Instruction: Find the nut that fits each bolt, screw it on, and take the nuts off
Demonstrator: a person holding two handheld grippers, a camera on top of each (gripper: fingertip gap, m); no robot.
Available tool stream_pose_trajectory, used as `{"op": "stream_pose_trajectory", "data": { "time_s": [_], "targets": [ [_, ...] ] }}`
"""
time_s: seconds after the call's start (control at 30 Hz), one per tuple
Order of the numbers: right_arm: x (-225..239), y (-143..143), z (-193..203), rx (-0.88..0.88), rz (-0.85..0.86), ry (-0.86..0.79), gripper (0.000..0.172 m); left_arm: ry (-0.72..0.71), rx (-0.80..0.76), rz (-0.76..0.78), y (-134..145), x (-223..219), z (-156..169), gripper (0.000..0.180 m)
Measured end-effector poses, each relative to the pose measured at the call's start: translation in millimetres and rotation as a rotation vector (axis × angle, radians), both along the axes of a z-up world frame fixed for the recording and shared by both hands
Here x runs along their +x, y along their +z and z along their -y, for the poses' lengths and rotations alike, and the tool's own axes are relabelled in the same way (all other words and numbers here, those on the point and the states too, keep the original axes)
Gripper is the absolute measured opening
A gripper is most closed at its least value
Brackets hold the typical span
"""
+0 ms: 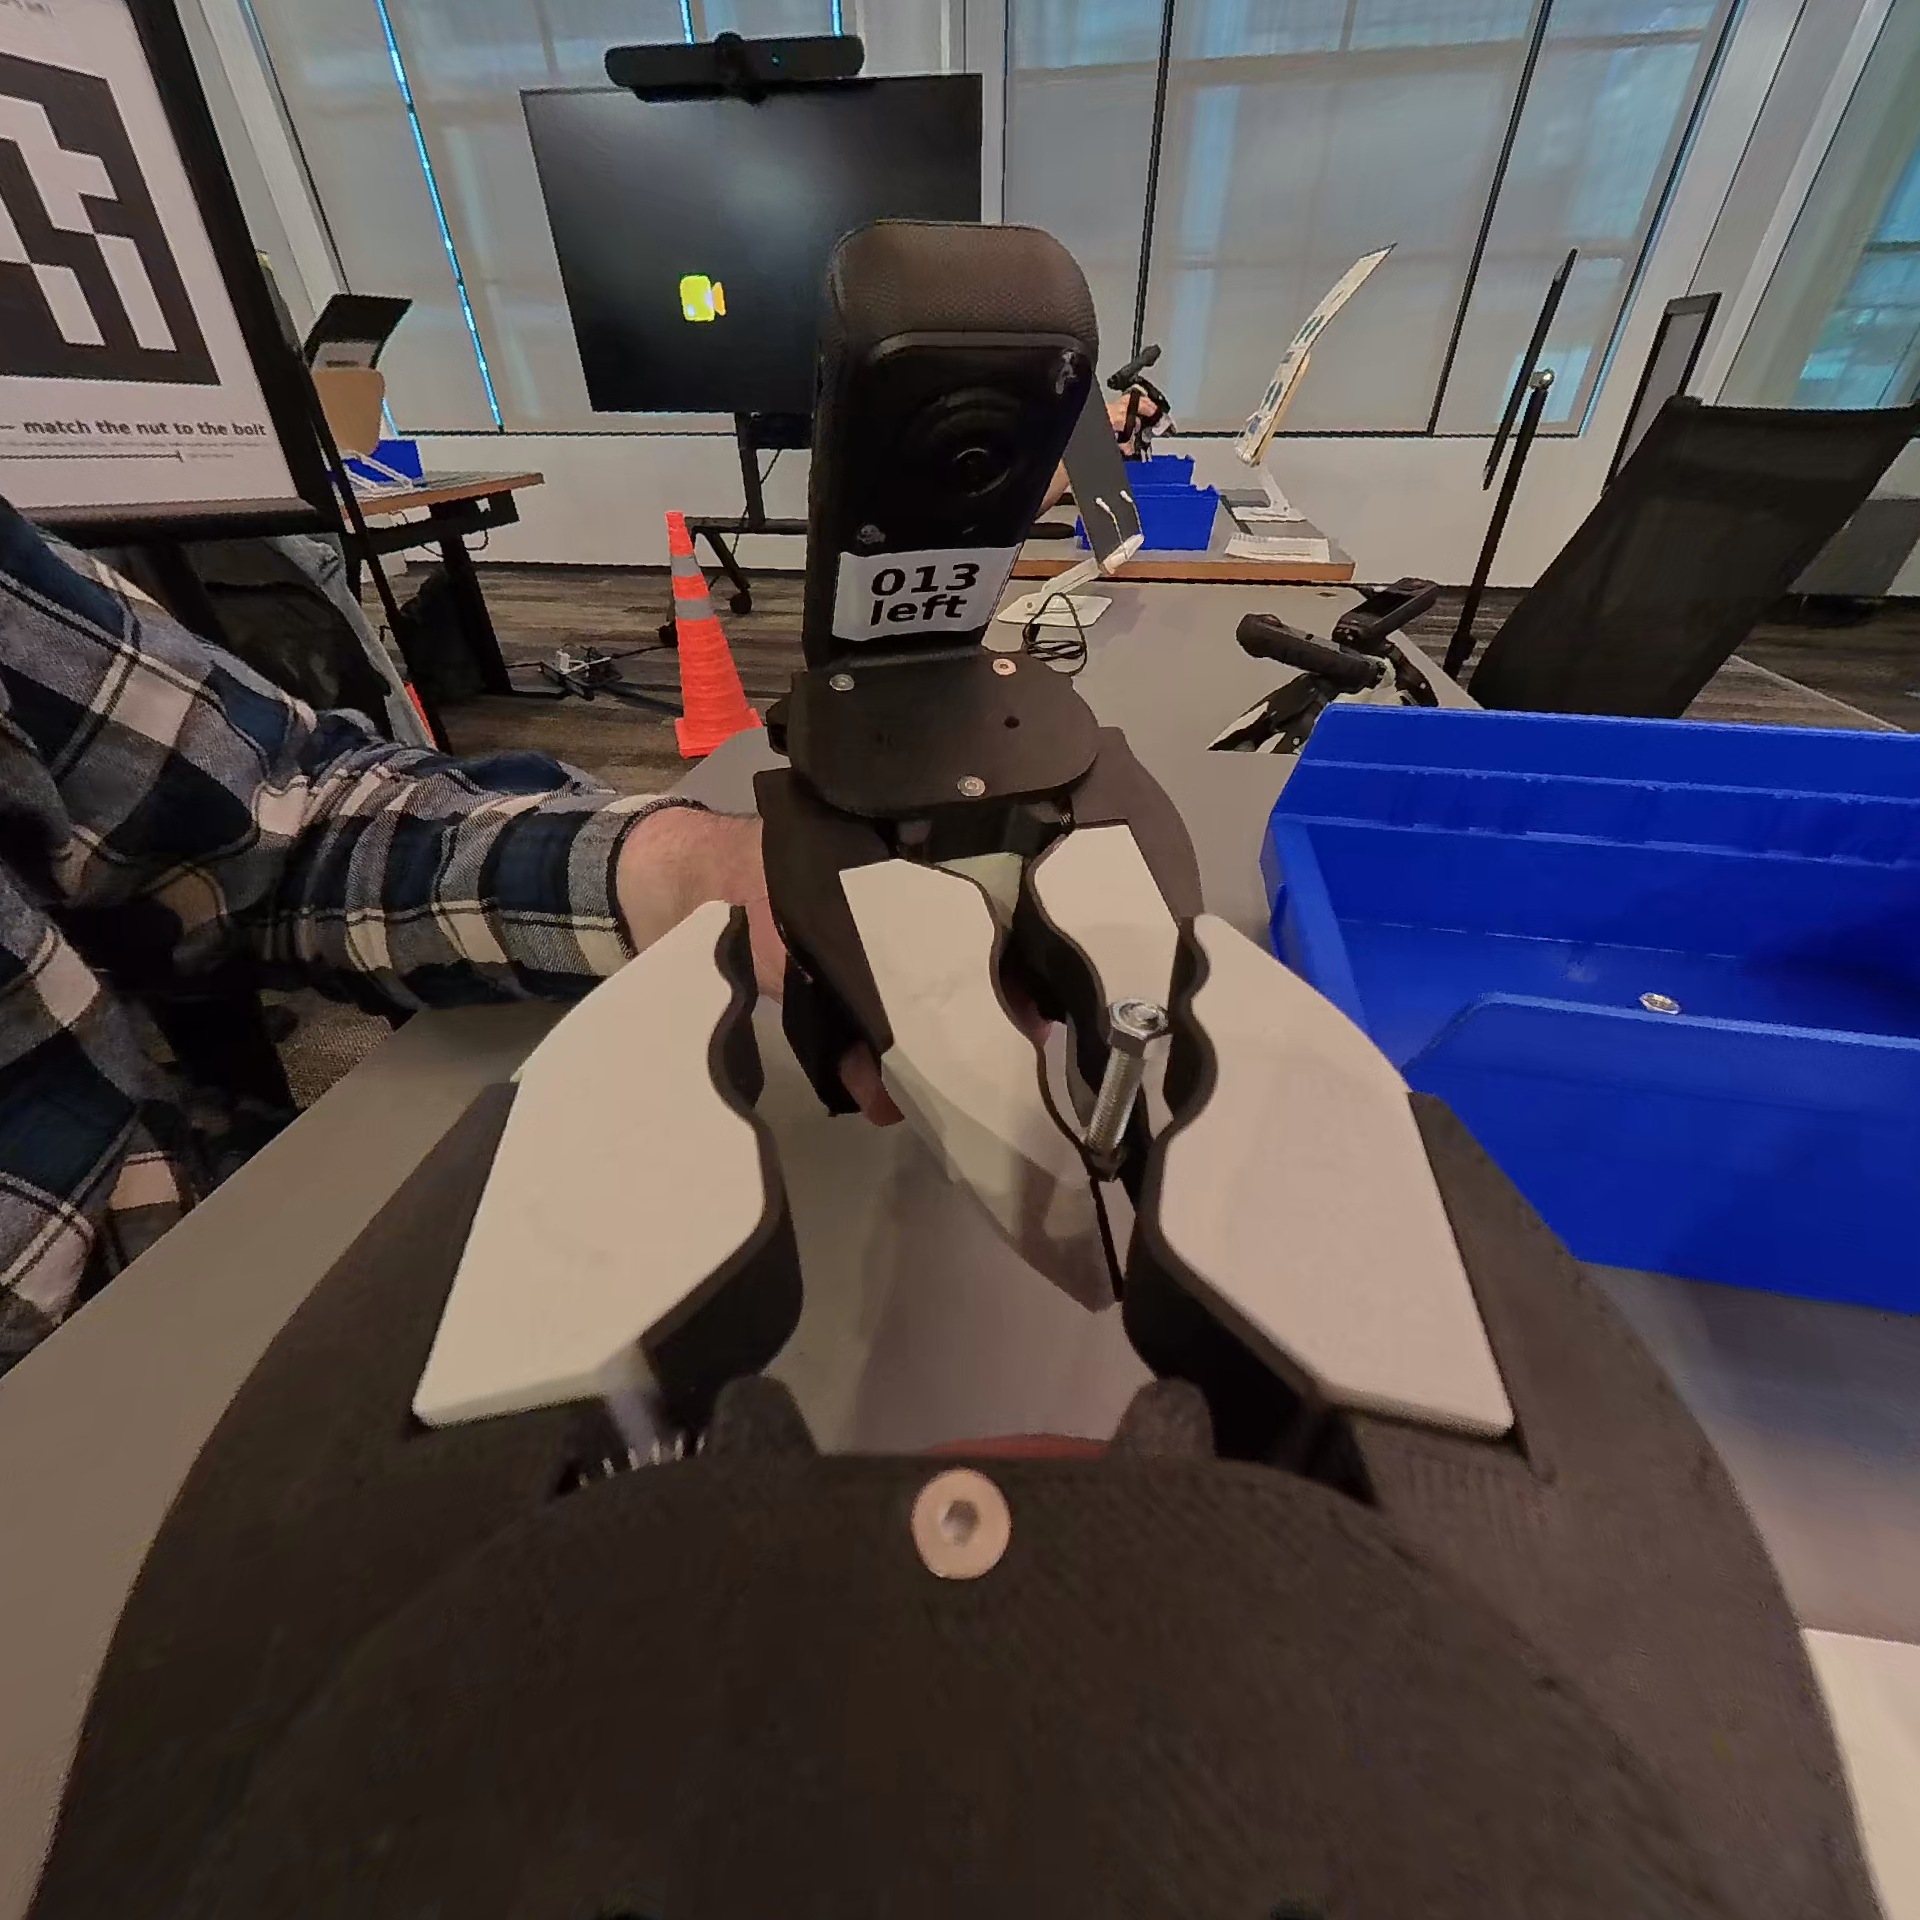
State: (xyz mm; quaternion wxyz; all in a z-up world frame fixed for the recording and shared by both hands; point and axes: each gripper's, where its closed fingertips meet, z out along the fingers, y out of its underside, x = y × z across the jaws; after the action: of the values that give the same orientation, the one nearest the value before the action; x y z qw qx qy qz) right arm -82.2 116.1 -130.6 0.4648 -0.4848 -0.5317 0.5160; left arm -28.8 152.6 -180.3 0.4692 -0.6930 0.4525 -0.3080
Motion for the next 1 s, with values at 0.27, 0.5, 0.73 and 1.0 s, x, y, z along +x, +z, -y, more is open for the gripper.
{"op": "stream_pose_trajectory", "data": {
  "time_s": [0.27, 0.5, 0.73, 1.0],
  "targets": [
    [8.3, 6.3, -5.4, 0.004, -0.030, -0.005, 0.066, 0.020, -0.004, 0.039, 5.9, -6.4, -4.4, 0.009],
    [11.0, 7.8, -14.2, -0.039, -0.063, -0.037, 0.072, 0.001, 0.010, 0.038, 7.0, -3.1, -1.1, 0.009],
    [6.2, 0.7, -5.7, -0.022, -0.020, -0.002, 0.070, 0.019, -0.003, 0.048, 7.2, -6.5, -4.3, 0.009],
    [16.4, 8.1, -16.5, -0.030, -0.064, -0.029, 0.060, 0.019, -0.012, 0.058, 7.6, -8.6, -5.4, 0.009]
  ]
}}
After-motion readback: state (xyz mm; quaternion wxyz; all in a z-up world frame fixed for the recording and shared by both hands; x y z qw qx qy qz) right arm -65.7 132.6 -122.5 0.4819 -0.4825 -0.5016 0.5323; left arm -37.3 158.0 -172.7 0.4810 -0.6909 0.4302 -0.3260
